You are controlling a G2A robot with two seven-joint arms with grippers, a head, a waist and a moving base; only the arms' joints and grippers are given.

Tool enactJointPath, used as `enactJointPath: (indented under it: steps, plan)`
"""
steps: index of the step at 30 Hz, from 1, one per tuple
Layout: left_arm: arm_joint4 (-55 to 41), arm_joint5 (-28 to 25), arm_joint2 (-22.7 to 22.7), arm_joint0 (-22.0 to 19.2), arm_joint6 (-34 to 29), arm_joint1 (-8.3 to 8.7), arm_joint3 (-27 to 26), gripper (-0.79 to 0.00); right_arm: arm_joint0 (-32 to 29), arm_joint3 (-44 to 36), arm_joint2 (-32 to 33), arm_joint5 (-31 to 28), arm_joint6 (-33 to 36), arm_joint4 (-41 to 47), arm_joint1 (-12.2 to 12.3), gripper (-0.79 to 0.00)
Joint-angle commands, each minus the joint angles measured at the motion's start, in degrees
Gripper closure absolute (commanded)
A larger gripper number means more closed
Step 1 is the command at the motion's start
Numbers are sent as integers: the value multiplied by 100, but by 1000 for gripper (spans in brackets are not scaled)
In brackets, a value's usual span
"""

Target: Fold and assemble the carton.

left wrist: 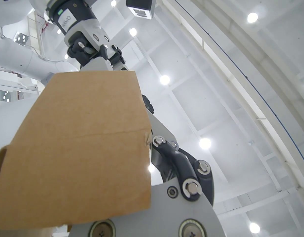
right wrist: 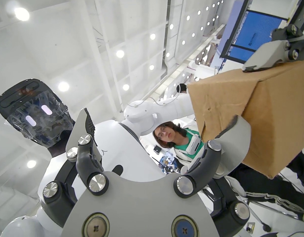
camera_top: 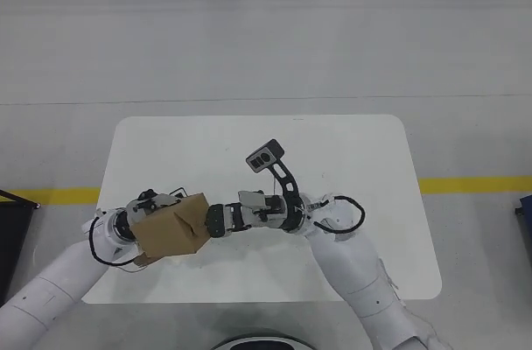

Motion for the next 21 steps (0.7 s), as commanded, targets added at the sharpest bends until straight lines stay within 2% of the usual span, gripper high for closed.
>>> enactJointPath:
  steps: [1, 6, 9, 15, 17, 18, 19, 21]
  plan:
    - [-4, 0, -83, 44, 0, 0, -4, 0, -158, -207, 174, -96, -7, 91, 33, -785]
    - [115, 0, -316, 133, 0, 9, -11, 0, -597, -706, 626, -241, -187, -28, 129, -785]
    - [51, -1, -475, 195, 0, 2, -5, 0, -597, -706, 626, -241, -187, -28, 129, -785]
    - [51, -1, -475, 195, 0, 2, -5, 0, -596, -687, 643, -251, -253, -119, 132, -785]
    - [51, -1, -475, 195, 0, 2, -5, 0, -540, -537, 633, 79, -674, -1113, 179, -785]
    - [51, -1, -475, 195, 0, 2, -5, 0, -503, -422, 617, 501, -799, -1549, 210, -785]
    - [104, -132, -525, 209, 141, -1, -48, 0, -428, -385, 650, 939, -933, -1891, 242, -785]
    - [427, -370, -613, 279, 206, 11, -144, 0, -362, -369, 771, 1409, -1246, -2290, 288, -785]
